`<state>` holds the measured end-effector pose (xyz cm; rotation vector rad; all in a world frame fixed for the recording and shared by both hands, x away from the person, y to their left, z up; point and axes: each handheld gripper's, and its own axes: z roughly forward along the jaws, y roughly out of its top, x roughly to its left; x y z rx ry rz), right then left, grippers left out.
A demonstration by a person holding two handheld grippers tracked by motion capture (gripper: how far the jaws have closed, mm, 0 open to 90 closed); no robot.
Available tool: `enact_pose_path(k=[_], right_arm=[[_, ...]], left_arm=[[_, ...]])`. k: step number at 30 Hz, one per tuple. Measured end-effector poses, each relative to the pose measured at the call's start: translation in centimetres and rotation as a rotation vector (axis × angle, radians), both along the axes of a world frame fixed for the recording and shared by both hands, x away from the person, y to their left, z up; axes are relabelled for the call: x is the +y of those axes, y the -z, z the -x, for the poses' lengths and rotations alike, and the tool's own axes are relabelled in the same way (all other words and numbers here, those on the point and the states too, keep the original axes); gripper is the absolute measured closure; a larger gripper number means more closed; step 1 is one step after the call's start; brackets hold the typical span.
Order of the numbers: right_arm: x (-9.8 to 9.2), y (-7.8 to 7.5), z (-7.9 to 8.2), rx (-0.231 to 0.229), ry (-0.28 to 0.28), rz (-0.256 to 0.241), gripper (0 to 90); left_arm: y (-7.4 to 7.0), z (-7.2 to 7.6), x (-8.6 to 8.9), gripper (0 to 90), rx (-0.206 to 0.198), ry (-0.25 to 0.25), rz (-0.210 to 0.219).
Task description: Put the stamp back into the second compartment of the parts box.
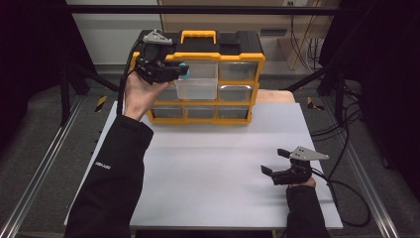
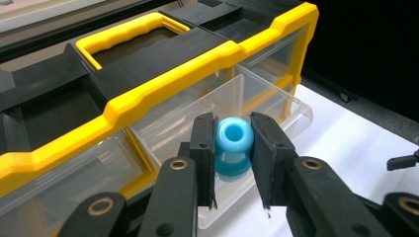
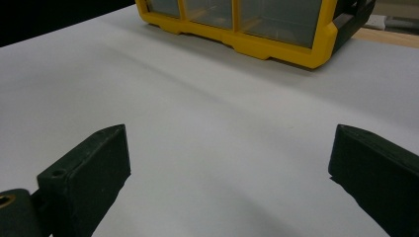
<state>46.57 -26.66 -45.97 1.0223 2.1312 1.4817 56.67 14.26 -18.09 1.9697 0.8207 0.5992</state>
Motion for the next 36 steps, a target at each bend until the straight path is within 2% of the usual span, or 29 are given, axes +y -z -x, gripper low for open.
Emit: enact_pose_path(k=[4,12,18,26,29,32,36], right_arm=[[0.0,0.0,0.0,0.001,0.001,0.001,2.8],[0.0,0.0,0.0,0.0,0.0,0.001,2.8],[0.0,0.0,0.0,0.0,-0.001,0.0,2.8],[0.0,0.0,0.0,-0.001,0.001,0.0,2.8],[0.0,0.0,0.0,-0.001,0.0,0.0,2.8],[0.0,0.0,0.1,-0.003,0.002,0.0,2.8],[0.0,0.0,0.0,-0.002,0.001,0.0,2.8]], left_arm=[[0.2,-0.8,0.2,72.1,0.004,-0.028,0.001],[1.0,-1.9,0.1,72.2,0.013,-0.033,0.019],[1.6,-2.3,-0.3,72.1,0.007,-0.033,-0.002],[2.8,-3.1,-0.4,72.0,0.042,-0.05,-0.007],[3.0,-3.2,-0.4,71.8,0.054,-0.049,-0.012],[3.0,-3.1,-0.4,71.3,0.049,-0.053,-0.017],[2.6,-2.4,0.1,62.6,0.026,-0.042,0.02]])
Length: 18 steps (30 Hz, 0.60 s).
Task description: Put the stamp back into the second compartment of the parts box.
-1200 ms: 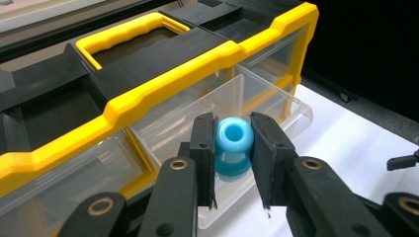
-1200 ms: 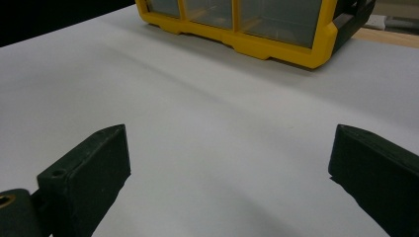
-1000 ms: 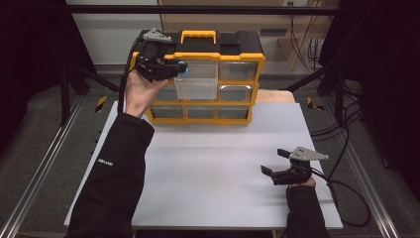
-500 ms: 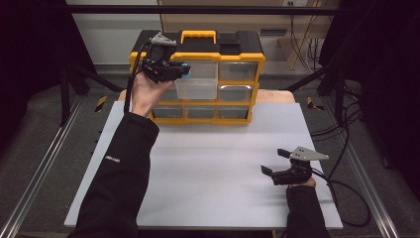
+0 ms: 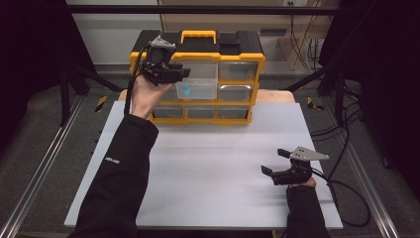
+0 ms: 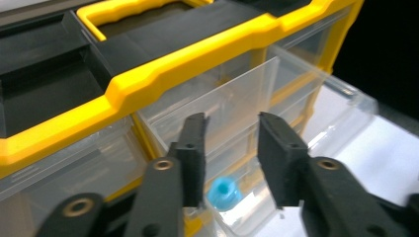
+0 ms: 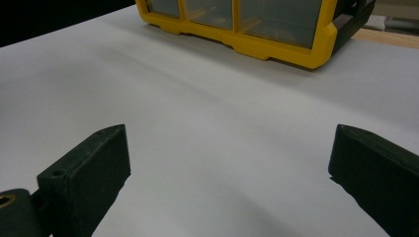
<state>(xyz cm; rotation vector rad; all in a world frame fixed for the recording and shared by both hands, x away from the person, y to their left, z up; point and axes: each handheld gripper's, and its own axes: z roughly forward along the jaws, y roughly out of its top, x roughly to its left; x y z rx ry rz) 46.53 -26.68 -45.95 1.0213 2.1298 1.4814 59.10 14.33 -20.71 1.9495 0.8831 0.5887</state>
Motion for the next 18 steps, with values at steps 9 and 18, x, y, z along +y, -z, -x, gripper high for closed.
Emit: enact_pose_path(k=[9,18], right_arm=[[0.0,0.0,0.0,-0.003,0.005,0.002,2.8],[0.0,0.1,0.0,0.0,0.003,0.006,2.8]], left_arm=[[0.2,3.2,2.3,25.8,-0.103,0.033,0.082],[3.5,6.7,5.8,0.0,-0.122,0.061,0.165]])
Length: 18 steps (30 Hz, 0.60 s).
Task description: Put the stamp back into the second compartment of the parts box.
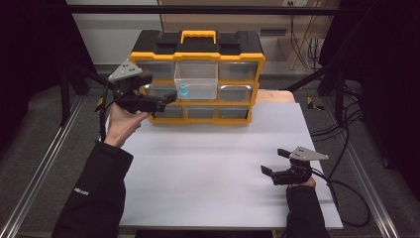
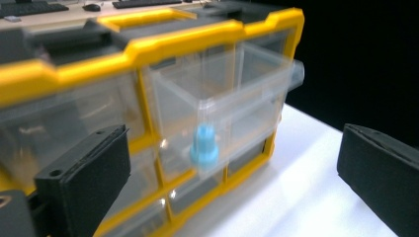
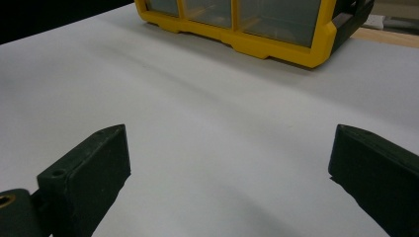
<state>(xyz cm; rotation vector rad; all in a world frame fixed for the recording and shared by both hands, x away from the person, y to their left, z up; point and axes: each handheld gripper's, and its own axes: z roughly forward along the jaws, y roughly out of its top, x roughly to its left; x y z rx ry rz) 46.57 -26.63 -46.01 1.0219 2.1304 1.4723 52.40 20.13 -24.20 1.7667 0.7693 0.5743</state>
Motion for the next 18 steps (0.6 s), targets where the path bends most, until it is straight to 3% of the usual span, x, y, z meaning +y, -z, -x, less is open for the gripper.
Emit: enact_pose_path(k=[8,14,18], right_arm=[[0.0,0.1,0.0,0.003,-0.001,0.002,2.8],[0.1,0.1,-0.1,0.004,-0.003,0.003,2.8],[0.1,0.1,0.0,0.004,-0.003,0.001,2.8]], left_arm=[[6.0,2.7,2.7,0.0,0.009,0.015,0.067],[10.9,4.0,4.0,0.0,0.048,0.013,0.051],[13.5,4.6,4.9,0.0,0.048,0.021,0.058]])
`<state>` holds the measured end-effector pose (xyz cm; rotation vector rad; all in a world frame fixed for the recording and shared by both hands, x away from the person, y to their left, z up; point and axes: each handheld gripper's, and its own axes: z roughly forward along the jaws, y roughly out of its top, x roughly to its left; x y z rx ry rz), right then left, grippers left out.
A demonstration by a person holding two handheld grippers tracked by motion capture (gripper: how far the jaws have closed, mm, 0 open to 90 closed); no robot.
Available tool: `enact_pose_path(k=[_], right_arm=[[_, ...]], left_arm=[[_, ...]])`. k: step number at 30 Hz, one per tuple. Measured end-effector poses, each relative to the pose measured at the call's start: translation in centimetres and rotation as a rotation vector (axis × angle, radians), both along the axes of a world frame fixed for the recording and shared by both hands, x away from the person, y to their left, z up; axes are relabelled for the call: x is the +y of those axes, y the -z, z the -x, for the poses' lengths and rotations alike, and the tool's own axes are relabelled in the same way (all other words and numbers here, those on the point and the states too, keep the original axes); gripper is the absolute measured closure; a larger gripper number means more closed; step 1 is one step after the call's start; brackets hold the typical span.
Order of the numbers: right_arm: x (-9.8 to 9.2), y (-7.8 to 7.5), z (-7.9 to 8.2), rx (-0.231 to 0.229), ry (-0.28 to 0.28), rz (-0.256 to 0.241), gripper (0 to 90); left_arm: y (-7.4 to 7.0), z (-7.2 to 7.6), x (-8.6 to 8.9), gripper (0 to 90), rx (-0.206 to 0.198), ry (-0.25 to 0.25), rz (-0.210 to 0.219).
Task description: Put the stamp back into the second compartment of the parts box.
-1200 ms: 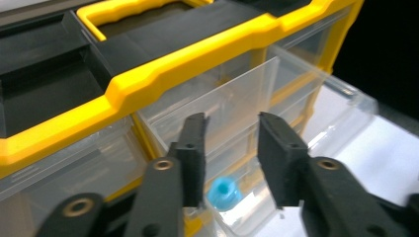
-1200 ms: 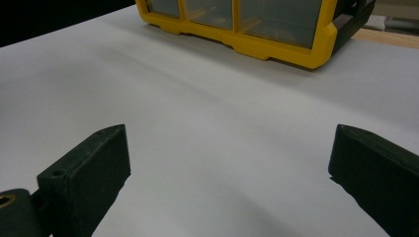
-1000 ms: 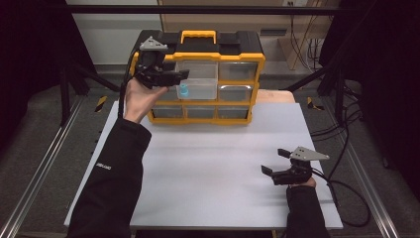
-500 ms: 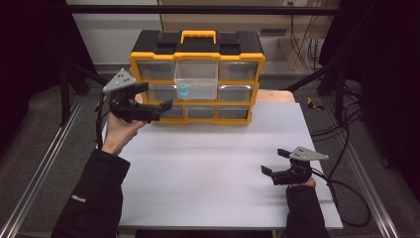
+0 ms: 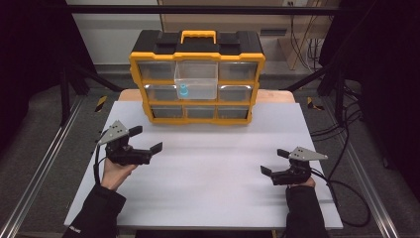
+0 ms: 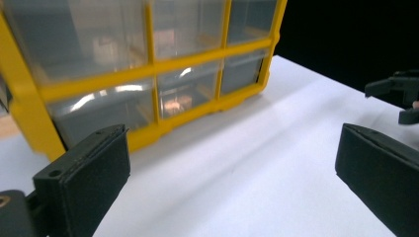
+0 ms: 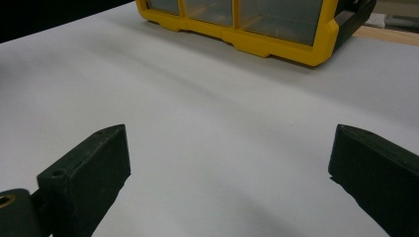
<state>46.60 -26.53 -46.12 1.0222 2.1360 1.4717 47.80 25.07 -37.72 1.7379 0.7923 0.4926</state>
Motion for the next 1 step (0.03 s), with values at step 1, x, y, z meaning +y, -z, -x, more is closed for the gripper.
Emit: enact_pose_path(k=[1], right_arm=[[-0.01,0.0,-0.01,-0.004,0.0,0.002,2.8]], left_arm=[[0.41,-0.16,0.28,0.0,-0.034,0.013,-0.013]])
